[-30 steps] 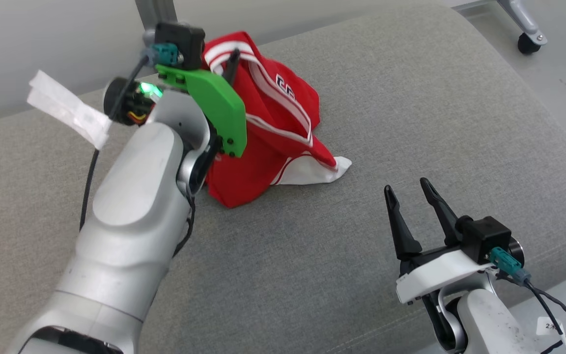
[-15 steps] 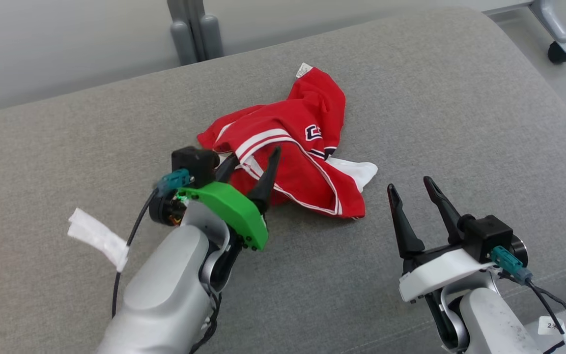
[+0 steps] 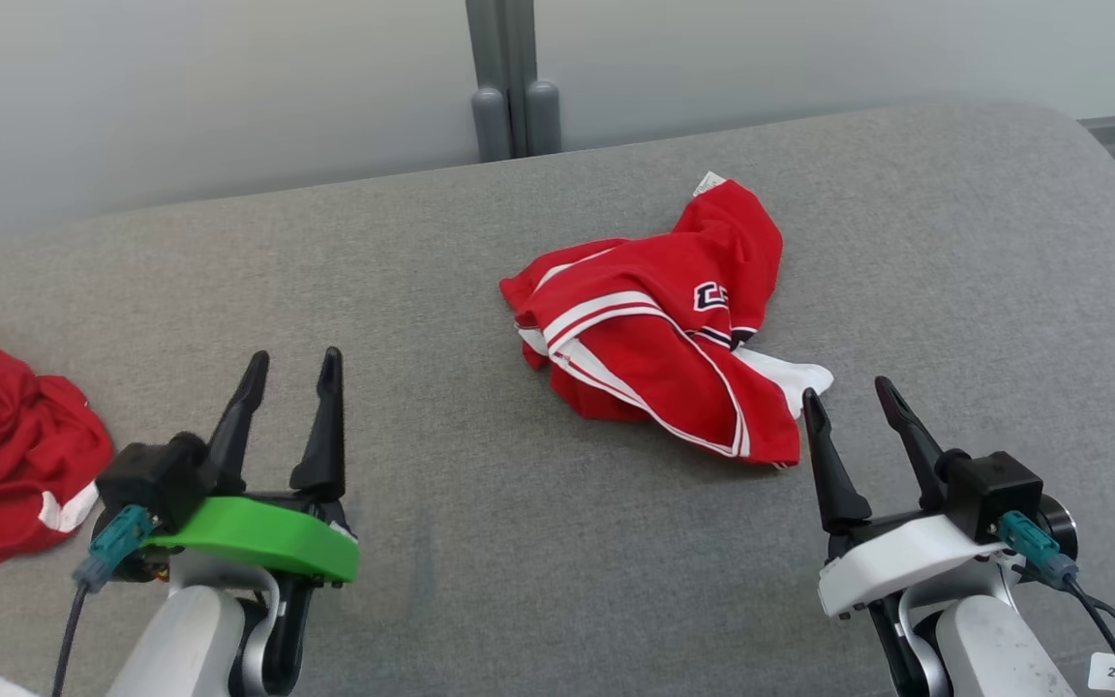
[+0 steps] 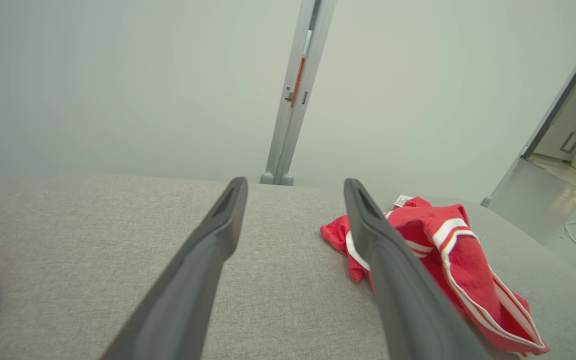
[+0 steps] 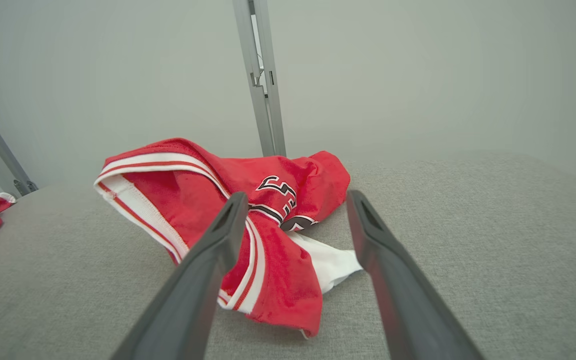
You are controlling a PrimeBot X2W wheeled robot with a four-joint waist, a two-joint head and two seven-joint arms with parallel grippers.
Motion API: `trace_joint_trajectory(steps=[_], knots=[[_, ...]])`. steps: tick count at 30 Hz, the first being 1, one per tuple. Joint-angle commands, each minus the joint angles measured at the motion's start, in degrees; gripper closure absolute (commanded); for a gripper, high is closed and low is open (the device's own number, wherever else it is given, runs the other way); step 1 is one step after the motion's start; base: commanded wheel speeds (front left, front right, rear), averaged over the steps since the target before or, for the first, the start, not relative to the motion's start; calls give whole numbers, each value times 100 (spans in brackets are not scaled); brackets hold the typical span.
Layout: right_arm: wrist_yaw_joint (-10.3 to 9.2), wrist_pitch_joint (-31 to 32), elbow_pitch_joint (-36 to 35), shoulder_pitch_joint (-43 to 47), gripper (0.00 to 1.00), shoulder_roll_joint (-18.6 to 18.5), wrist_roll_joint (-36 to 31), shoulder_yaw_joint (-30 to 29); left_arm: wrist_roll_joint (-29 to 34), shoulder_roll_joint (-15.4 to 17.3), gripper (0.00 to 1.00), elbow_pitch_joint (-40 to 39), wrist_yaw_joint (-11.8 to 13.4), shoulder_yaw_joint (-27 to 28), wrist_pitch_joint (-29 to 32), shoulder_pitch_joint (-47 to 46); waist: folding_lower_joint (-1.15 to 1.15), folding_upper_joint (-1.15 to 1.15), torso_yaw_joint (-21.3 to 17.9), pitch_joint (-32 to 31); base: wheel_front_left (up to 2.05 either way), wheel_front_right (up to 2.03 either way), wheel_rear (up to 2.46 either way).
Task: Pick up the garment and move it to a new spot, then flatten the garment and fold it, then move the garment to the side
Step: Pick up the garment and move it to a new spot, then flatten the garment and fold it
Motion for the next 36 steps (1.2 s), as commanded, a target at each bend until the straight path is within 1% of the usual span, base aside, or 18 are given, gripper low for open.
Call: trace_joint_trajectory(steps=[1, 4, 9, 14, 24, 36], knots=[[0, 18, -34, 71, 0, -16, -53, -36, 189, 53, 0, -174, 52, 164, -16, 227, 0, 0, 237, -167, 0, 0, 0], [-1, 47, -60, 148, 0, -17, -71, -91, 532, 33, 0, -536, 110, 540, -16, 613, 0, 0, 329, -223, 0, 0, 0], [-1, 90, -98, 229, 0, -17, -98, -166, 890, -49, 0, -813, 150, 1018, -17, 1156, 0, 0, 382, -304, 0, 0, 0], [0, 95, -127, 292, 0, -17, -77, -255, 1118, -142, 0, -877, 59, 1291, -18, 1489, 0, 0, 380, -327, 0, 0, 0], [0, 97, -140, 355, 0, -16, -82, -305, 1303, -344, 0, -831, -77, 1467, -19, 1664, 0, 0, 346, -293, 0, 0, 0], [0, 98, -152, 297, 0, -17, -35, -251, 1473, -484, 0, -794, -212, 1643, -19, 1637, 0, 0, 352, -246, 0, 0, 0]])
